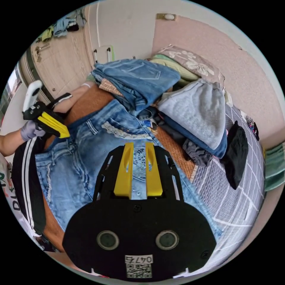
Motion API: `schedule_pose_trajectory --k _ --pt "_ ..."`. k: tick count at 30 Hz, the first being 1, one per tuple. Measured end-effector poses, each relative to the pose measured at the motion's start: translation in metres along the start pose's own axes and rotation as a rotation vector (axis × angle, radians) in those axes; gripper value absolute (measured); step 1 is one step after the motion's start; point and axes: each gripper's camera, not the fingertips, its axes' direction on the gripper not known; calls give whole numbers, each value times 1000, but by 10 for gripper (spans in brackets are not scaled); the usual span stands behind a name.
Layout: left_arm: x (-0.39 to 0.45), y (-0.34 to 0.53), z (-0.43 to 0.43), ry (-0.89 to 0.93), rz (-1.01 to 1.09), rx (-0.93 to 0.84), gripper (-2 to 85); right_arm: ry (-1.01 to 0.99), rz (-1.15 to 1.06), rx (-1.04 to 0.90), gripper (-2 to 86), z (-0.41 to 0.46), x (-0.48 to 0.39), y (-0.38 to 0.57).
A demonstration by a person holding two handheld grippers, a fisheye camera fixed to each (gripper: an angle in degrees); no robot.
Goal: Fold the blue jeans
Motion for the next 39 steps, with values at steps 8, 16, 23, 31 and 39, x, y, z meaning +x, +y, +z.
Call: schedule_pose_trajectory --k 8,16,23,31,39 --pt "-5 -27 -97 86 19 48 -10 46 -80 -164 34 57 18 -24" --pt "19 -58 -200 14 46 76 -2 -60 -14 -241 40 119 38 -3" --pt "98 -98 -314 -222 238 200 110 34 -76 -115 -8 124 -7 55" --pt "187 -174 -423 -380 401 280 134 226 -188 59 -9 110 -110 173" --pt "359 -284 -452 -527 938 96 177 220 -151 139 -10 147 -184 290"
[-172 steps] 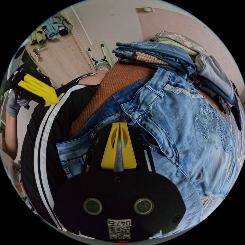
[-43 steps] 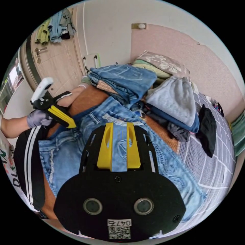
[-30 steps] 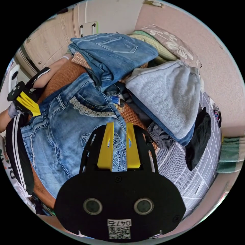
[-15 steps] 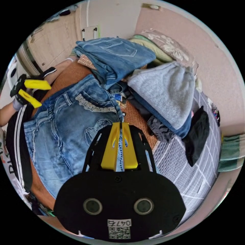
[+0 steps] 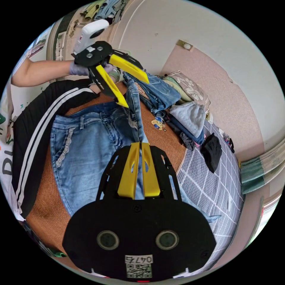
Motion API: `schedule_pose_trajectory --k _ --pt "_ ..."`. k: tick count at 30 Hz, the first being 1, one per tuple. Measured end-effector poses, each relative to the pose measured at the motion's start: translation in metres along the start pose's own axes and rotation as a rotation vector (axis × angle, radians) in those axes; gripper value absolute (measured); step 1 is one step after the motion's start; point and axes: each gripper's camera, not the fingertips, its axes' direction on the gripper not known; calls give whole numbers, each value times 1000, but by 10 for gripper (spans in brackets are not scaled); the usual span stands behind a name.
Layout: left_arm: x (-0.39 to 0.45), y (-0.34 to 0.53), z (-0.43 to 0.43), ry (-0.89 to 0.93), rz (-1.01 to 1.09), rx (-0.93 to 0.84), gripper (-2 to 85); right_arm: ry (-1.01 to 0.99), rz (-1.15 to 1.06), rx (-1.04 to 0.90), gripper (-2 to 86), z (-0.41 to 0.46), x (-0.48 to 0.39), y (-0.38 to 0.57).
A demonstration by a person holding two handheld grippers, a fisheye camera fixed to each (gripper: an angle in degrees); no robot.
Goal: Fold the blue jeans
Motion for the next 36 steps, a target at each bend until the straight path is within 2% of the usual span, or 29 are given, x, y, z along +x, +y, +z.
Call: schedule_pose_trajectory --k 4,6,9,14,15,17,20,22,27,29,33,36 --pt "9 -63 8 58 192 -148 90 -36 25 15 -9 17 -36 53" --pt "0 -82 2 145 197 -173 48 -82 41 12 -6 28 -48 76" --pt "-18 -108 -9 205 150 -208 17 -115 233 11 0 47 -49 131" --pt "-56 -147 -24 196 107 -209 4 24 1023 191 20 59 -15 321" --pt "-62 -153 -25 196 100 -206 4 50 1096 189 22 63 -15 342" --pt "-93 -179 -33 196 69 -190 2 104 1377 128 33 86 -13 419" --pt "-131 -209 -42 210 32 -170 1 59 1652 172 42 119 -13 494" --pt "-146 -223 -44 213 29 -167 2 71 1738 183 44 136 -12 521" --pt "-169 -250 -29 221 34 -176 2 16 1833 58 9 184 -9 561" --pt "-178 -261 -15 252 32 -180 3 4 1879 99 -8 191 -19 574" --pt "-183 -277 -3 334 96 -181 4 59 1745 169 -12 171 -34 577" --pt "-175 -289 5 500 211 -199 5 111 1606 234 -12 134 -60 580"
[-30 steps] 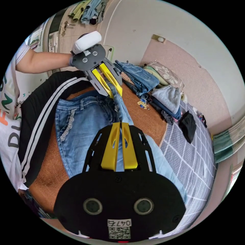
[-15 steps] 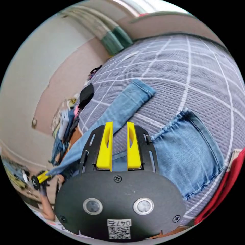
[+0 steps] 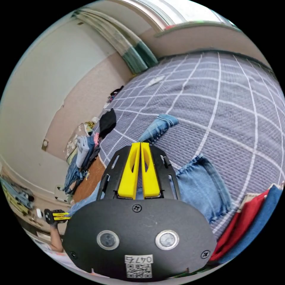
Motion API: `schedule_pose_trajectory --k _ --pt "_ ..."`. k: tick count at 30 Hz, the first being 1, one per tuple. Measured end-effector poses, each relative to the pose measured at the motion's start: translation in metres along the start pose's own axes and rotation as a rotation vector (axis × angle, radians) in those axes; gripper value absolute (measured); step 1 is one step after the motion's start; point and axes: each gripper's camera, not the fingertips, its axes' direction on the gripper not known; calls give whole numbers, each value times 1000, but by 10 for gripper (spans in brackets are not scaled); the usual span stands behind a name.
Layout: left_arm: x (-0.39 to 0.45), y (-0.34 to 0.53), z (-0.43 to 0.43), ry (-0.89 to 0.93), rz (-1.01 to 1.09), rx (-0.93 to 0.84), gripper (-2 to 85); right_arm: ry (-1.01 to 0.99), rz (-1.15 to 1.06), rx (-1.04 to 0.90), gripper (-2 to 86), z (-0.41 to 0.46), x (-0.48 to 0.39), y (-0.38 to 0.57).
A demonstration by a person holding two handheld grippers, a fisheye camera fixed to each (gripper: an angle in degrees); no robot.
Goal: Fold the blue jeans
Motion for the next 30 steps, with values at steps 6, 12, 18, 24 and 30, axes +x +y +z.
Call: schedule_pose_trajectory --k 6,12,18,24,30 --pt "6 -40 58 273 191 -158 8 209 -44 -85 -12 -46 38 98" --pt "-9 -70 147 387 195 -346 10 271 104 -205 -12 -15 82 165" --pt "-26 -74 153 325 131 -304 14 342 -54 -129 -11 -29 42 158" --pt "-32 -73 210 365 76 -345 49 261 93 -184 8 -1 57 150" --pt "-42 -62 229 407 29 -331 69 199 325 -97 30 -1 81 138"
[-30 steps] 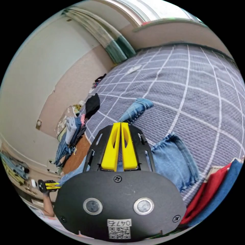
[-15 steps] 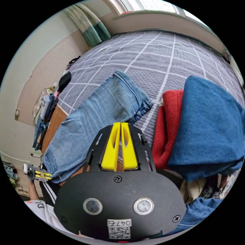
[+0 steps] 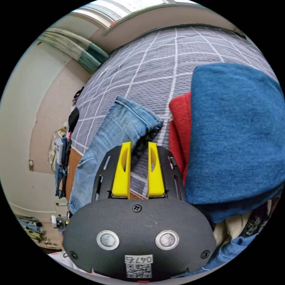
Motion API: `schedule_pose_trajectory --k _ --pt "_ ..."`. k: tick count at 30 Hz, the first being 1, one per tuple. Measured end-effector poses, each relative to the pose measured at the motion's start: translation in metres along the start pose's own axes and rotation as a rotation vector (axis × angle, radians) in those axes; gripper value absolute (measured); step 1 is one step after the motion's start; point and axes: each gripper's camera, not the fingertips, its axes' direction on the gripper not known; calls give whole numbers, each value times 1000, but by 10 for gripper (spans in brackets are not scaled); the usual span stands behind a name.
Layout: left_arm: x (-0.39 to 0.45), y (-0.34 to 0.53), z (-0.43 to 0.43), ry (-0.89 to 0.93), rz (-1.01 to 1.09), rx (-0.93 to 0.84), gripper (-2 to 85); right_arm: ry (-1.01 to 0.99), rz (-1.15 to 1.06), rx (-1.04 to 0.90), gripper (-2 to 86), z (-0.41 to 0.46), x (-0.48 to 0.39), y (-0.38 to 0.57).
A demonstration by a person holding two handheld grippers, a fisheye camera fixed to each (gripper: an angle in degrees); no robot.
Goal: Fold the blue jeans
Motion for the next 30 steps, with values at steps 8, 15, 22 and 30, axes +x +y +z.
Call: schedule_pose_trajectory --k 8,15,22,30 --pt "-11 44 -14 150 -38 114 104 331 -217 101 -10 -24 -101 -18" --pt "-28 98 -42 83 -188 338 86 -233 -837 -116 37 21 -294 -53" --pt "-29 91 4 70 -331 344 83 -314 -1258 -621 50 127 -464 -81" --pt "4 101 -62 -175 -339 634 92 -221 -1661 -528 1 70 -517 -47"
